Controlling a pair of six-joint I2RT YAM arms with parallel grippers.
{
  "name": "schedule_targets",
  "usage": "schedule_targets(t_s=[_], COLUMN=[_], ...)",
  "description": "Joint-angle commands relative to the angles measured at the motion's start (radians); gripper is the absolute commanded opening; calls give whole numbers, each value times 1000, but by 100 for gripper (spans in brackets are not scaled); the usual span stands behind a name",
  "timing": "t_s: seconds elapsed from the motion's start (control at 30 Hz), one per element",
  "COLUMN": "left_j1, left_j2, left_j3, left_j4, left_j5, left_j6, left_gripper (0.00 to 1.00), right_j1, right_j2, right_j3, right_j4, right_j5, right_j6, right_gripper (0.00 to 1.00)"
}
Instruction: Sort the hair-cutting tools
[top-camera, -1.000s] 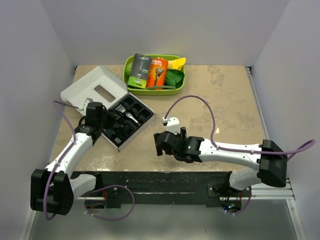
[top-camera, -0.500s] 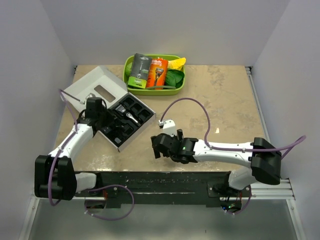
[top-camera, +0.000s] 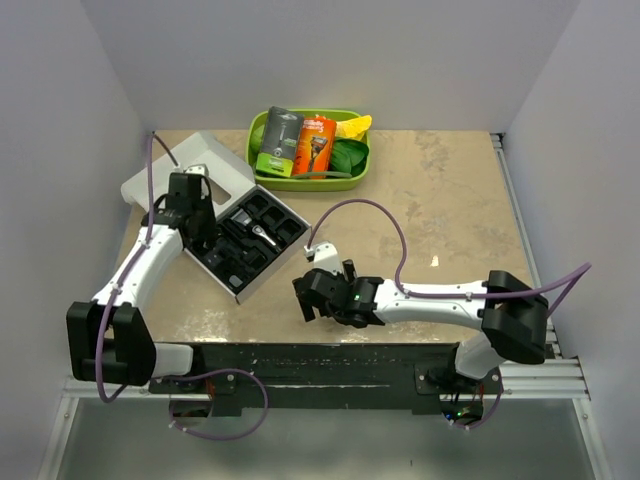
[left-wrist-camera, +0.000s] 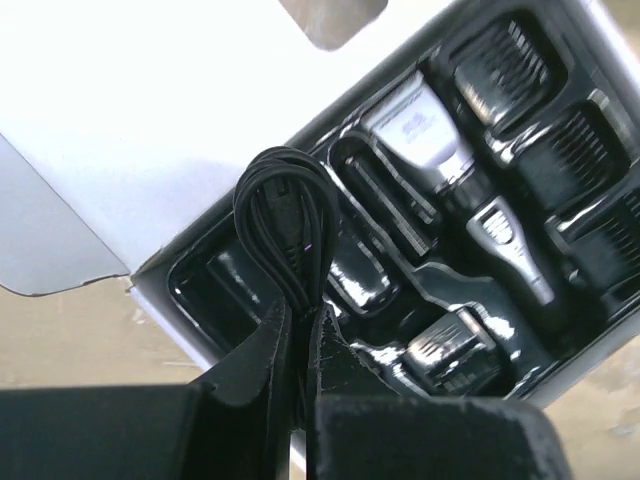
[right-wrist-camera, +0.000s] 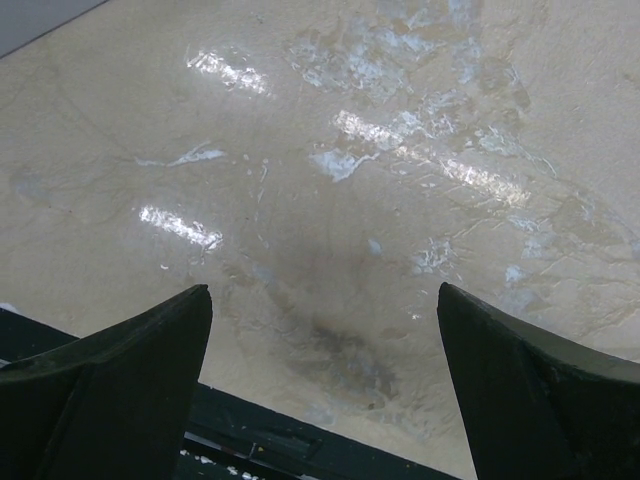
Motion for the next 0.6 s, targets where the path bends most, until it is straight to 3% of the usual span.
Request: schedule_targets(t_s=[0.0,0.57], left_j1=[6,2], left_j2=[-5,27], left_j3=[3,-115], left_j4=[-25,40], left_j5=[21,23], left_j6=[166,205], left_gripper=[0,2], right_j1=[5,9], right_j2=[-44,-81], right_j3=[34,-21], right_j4=[34,72], right_j5=[-1,-18], right_j6=[-31,3], right_gripper=[97,97])
